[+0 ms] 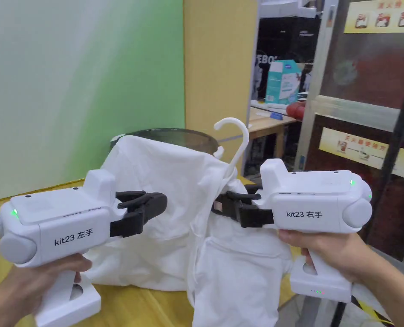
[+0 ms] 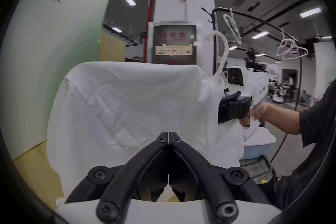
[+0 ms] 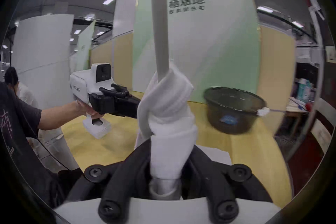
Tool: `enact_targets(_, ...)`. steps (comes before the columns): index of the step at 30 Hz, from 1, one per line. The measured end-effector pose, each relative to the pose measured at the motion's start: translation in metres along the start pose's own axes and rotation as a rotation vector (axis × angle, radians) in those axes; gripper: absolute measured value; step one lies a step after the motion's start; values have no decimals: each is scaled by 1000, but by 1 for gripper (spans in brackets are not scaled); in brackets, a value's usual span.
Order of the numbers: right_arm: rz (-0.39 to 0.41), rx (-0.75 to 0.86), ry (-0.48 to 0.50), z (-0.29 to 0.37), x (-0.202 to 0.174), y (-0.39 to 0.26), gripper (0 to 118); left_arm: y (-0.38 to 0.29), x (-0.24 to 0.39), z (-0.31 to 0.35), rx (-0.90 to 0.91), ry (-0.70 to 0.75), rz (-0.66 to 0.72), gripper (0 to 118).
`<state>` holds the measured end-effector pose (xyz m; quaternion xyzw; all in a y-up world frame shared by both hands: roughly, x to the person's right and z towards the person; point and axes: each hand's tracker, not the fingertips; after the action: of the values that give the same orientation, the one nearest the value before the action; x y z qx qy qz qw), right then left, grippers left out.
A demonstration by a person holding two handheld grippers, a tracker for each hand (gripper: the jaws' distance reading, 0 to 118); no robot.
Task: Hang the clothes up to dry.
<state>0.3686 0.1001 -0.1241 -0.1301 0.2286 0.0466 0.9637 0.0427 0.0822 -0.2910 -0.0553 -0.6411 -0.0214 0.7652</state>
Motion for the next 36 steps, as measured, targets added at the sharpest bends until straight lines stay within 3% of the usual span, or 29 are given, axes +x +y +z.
enact_targets(5, -54, -38, -214, 89, -7, -21, 6, 7, 32, -82, 8, -205, -22, 0)
enact_targets(7, -51, -43, -290, 124, -17, -30, 6, 10, 54, -112, 2, -274, -37, 0)
enact_targets(9, 8, -61, -396, 156, -33, -36, 6, 12, 75, -139, -19, -372, -35, 0)
enact_targets(11, -79, -44, -430, 189, -43, -46, 6, 13, 99, -161, -14, -441, -78, 0)
enact_targets(22, -163, -69, -859, 352, -138, -93, 6, 17, 256, -256, 52, -827, -32, 0)
enact_targets(27, -192, -79, -985, 399, -175, -105, 6, 16, 324, -273, 38, -934, -107, 0)
enact_targets(33, -213, -104, -1057, 421, -196, -115, 6, 17, 367, -278, 49, -948, -141, 0)
enact_targets(36, -222, -86, -1155, 419, -200, -117, 6, 17, 369, -274, 50, -936, -62, 0)
